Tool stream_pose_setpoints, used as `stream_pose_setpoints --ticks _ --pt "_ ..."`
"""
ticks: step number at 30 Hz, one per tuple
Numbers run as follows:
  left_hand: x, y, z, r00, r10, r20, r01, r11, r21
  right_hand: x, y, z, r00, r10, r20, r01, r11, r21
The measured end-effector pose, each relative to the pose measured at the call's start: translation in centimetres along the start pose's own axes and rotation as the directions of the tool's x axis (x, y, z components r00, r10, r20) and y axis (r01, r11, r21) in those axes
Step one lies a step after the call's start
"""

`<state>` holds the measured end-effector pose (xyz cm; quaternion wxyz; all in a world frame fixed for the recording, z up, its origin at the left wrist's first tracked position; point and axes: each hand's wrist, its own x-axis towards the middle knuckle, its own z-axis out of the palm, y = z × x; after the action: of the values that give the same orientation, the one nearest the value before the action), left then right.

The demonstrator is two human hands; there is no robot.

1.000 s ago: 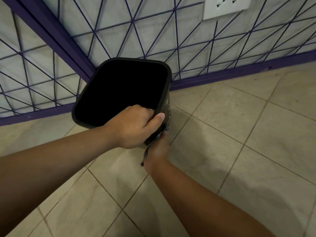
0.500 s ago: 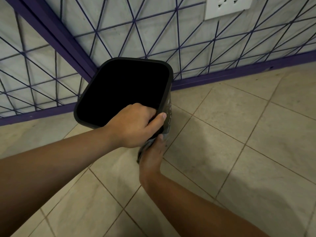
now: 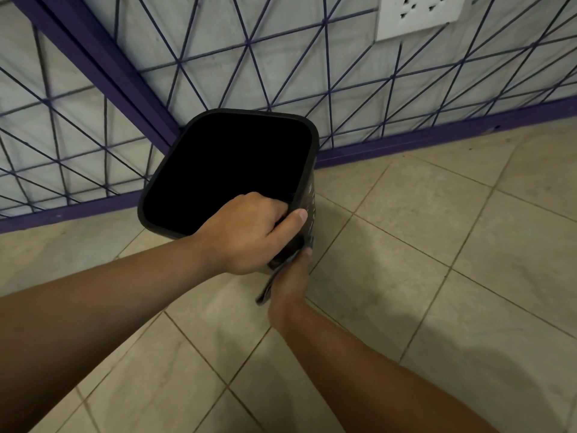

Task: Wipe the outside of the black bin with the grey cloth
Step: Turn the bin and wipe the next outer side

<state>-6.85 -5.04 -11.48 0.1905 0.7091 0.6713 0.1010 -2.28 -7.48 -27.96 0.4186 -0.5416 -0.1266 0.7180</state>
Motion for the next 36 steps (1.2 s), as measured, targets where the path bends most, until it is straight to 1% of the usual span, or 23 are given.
stream_pose_setpoints --ticks 1,4,5,8,9,11,13,15,18,20,21,24,25,29,30,32,34,36 --pt "0.0 0.0 0.0 1.0 0.001 0.0 -0.001 1.0 -0.002 0.3 0.0 0.3 1.0 0.018 -0.001 -0.018 1.0 0.015" --pt "0.0 0.0 0.0 1.0 -0.002 -0.007 0.002 1.0 -0.005 -1.7 -0.4 0.3 0.995 -0.055 0.081 0.054 0.998 0.009" --pt "0.0 0.0 0.0 1.0 -0.003 -0.004 0.003 1.0 -0.009 -2.2 -0.2 0.2 0.995 -0.049 0.089 0.049 0.999 0.007" --pt "0.1 -0.1 0.0 1.0 -0.007 0.006 0.007 1.0 -0.01 -1.1 -0.1 -0.2 0.998 0.019 0.06 -0.02 1.0 0.007" --pt "0.0 0.0 0.0 1.0 -0.01 0.003 0.01 1.0 -0.012 -0.4 -0.4 0.1 0.998 0.047 0.051 -0.049 0.998 0.043" --pt "0.1 0.0 0.0 1.0 -0.01 -0.004 0.01 1.0 -0.019 0.0 -0.9 0.6 0.998 0.033 0.061 -0.039 0.995 0.095" --pt "0.0 -0.2 0.0 1.0 -0.004 -0.007 0.004 1.0 -0.026 -1.4 -1.2 1.1 0.998 0.027 0.059 -0.03 0.998 0.054" --pt "0.0 -0.2 0.0 1.0 -0.002 0.002 0.002 0.999 -0.035 -2.2 -0.6 1.1 0.998 0.03 0.05 -0.033 0.998 0.051" --pt "0.2 -0.3 0.0 1.0 0.009 0.004 -0.009 1.0 -0.016 0.9 0.7 0.7 0.997 0.073 -0.003 -0.073 0.997 0.037" --pt "0.4 -0.4 -0.1 1.0 0.025 0.0 -0.025 1.0 -0.006 1.6 0.1 0.6 0.994 0.106 0.005 -0.106 0.994 0.032" --pt "0.5 -0.5 -0.2 0.999 0.032 0.0 -0.032 0.999 -0.006 0.7 -0.6 0.8 0.994 0.103 0.028 -0.104 0.994 0.029" --pt "0.7 -0.8 -0.3 0.999 0.032 0.027 -0.031 0.999 -0.031 -2.5 -1.2 1.0 0.995 0.014 0.099 -0.014 1.0 -0.002" --pt "0.8 -0.9 -0.4 0.999 0.028 0.035 -0.027 0.999 -0.037 -2.8 -1.1 1.1 0.996 0.013 0.091 -0.013 1.0 0.001" --pt "1.0 -1.0 -0.5 0.999 0.024 0.036 -0.024 1.0 -0.018 0.2 -1.8 0.8 0.992 0.121 0.042 -0.123 0.991 0.047" --pt "0.9 -1.0 -0.5 0.999 0.022 0.033 -0.021 1.0 -0.019 0.2 -2.0 0.8 0.992 0.121 0.044 -0.124 0.99 0.066" --pt "0.9 -1.1 -0.5 0.999 0.015 0.034 -0.014 0.999 -0.033 -1.4 -2.3 1.2 0.992 0.094 0.078 -0.098 0.994 0.046" --pt "1.0 -1.0 -0.4 0.999 0.006 0.047 -0.003 0.999 -0.045 -3.5 -2.2 1.4 0.995 0.069 0.078 -0.071 0.997 0.025" --pt "1.1 -0.9 -0.4 0.999 -0.005 0.05 0.006 0.999 -0.035 -3.4 -1.5 1.2 0.996 0.021 0.088 -0.019 1.0 -0.016"
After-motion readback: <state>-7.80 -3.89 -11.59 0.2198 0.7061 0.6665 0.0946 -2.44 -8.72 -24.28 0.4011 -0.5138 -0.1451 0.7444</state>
